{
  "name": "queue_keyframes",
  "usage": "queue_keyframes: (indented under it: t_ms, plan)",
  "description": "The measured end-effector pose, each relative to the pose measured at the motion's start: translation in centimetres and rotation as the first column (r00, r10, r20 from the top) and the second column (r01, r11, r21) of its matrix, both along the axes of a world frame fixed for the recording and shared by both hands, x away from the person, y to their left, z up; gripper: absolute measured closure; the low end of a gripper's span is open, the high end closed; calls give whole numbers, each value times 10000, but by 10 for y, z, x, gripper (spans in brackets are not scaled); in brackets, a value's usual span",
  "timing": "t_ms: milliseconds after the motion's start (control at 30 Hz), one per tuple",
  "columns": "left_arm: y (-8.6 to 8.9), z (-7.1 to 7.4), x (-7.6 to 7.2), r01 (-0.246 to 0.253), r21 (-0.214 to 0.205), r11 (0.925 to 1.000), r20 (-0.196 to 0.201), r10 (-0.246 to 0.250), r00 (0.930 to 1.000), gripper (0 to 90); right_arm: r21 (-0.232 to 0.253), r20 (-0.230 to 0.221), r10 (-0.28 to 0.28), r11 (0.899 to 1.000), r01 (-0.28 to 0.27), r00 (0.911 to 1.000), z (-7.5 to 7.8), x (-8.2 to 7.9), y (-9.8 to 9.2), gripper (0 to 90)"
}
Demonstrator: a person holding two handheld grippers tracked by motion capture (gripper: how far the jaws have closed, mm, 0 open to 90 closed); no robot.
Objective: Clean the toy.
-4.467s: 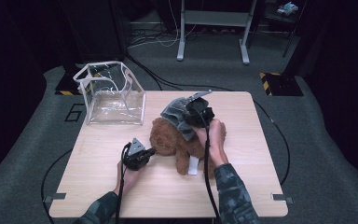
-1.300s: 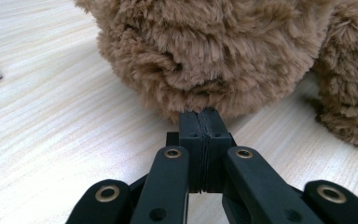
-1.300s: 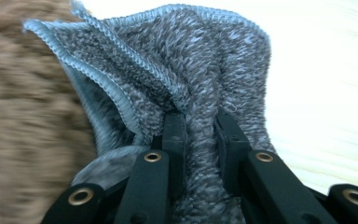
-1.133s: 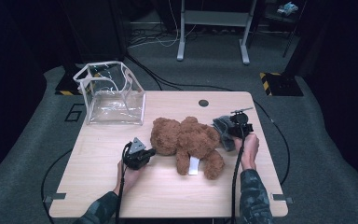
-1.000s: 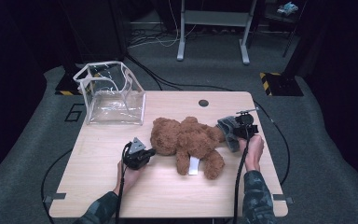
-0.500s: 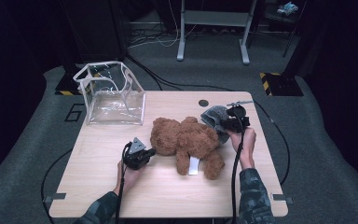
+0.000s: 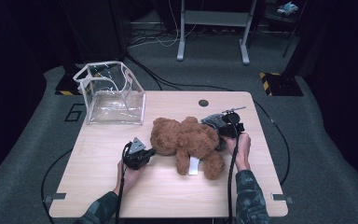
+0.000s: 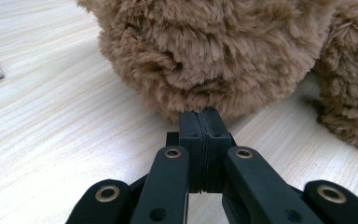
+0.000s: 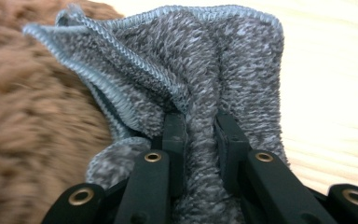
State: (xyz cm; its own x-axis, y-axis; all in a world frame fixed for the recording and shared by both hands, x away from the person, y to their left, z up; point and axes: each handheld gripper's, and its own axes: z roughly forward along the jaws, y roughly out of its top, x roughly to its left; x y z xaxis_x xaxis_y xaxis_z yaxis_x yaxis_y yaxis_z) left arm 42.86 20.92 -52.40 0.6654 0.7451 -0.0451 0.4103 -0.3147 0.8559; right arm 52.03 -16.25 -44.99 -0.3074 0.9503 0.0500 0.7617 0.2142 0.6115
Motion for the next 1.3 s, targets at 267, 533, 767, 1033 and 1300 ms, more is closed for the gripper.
queue_keyframes:
  t_ms: [267, 533, 767, 1033, 1300]
  plan:
    - [0, 0, 0, -1, 1, 10000, -4, 1, 10000, 895, -356, -82, -1208, 9921, 1204, 9926, -4, -4, -35, 773]
    - [-1, 0, 0, -38, -33, 10000, -22, 38, 10000, 895, 783, 264, -354, 9964, 332, 9990, 7, -27, -31, 773]
    - [0, 0, 0, -32, -49, 10000, -57, 32, 10000, 894, 1134, -176, 436, 9927, -414, 9989, -7, -22, -12, 773]
    - [0, 0, 0, -47, -76, 10000, -67, 47, 10000, 895, 367, -433, 162, 9992, -146, 9989, -16, -21, -13, 775]
    - [-1, -1, 0, -101, -115, 9999, -20, 101, 9999, 895, -243, -685, -883, 9959, 868, 9937, -29, -27, -46, 775]
